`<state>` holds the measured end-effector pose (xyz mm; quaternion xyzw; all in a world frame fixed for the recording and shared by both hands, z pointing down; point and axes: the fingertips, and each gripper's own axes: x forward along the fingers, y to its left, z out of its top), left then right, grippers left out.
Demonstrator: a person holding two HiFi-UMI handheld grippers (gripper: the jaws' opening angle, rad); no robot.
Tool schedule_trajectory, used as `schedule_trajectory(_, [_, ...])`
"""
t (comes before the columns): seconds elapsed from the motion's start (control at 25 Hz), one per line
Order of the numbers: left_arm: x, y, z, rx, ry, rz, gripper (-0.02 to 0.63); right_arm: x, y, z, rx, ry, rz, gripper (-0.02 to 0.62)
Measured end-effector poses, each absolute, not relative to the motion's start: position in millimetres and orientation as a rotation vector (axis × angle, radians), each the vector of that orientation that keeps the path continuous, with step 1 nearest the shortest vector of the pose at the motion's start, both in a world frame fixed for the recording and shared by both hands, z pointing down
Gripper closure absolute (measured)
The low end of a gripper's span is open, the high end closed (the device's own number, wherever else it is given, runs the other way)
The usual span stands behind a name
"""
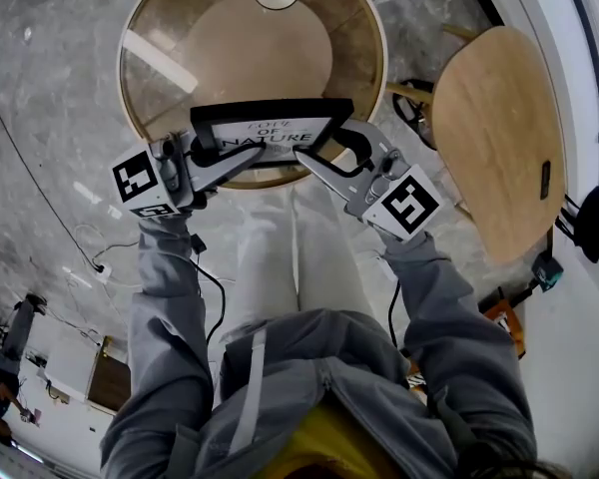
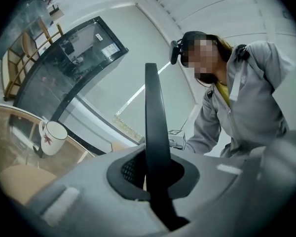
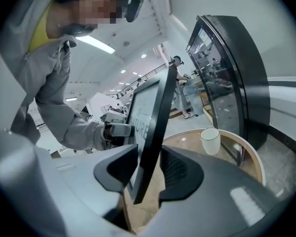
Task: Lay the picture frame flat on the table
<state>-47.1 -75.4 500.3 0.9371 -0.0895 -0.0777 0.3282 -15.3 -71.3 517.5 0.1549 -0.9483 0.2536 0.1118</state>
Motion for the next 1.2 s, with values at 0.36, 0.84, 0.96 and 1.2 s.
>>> schedule_trajectory(0.36, [-55.7, -97.3, 519.9, 2.437, -0.419, -0.123, 0.435, -10.5, -70.1, 524.7, 0.487, -2.808, 0.778, 0.506])
schedule_trajectory(0.84, [-56.8, -117.4, 574.5, 2.301, -0.693, -0.002, 0.334, 0.1, -86.9, 541.8, 0.52, -2.788, 0.872, 0.529])
schedule_trajectory(0.96, [-54.7, -116.2, 579.7, 2.293, -0.706, 0.018, 0.334, 4.3, -87.0, 542.1, 0.516, -2.785, 0.868, 0.529])
schedule_trajectory(1.2, [-58.5, -115.8, 583.5, 2.275, -0.719, 0.005, 0.381, 12.3, -87.7, 545.6, 0.545, -2.781, 0.886, 0.531])
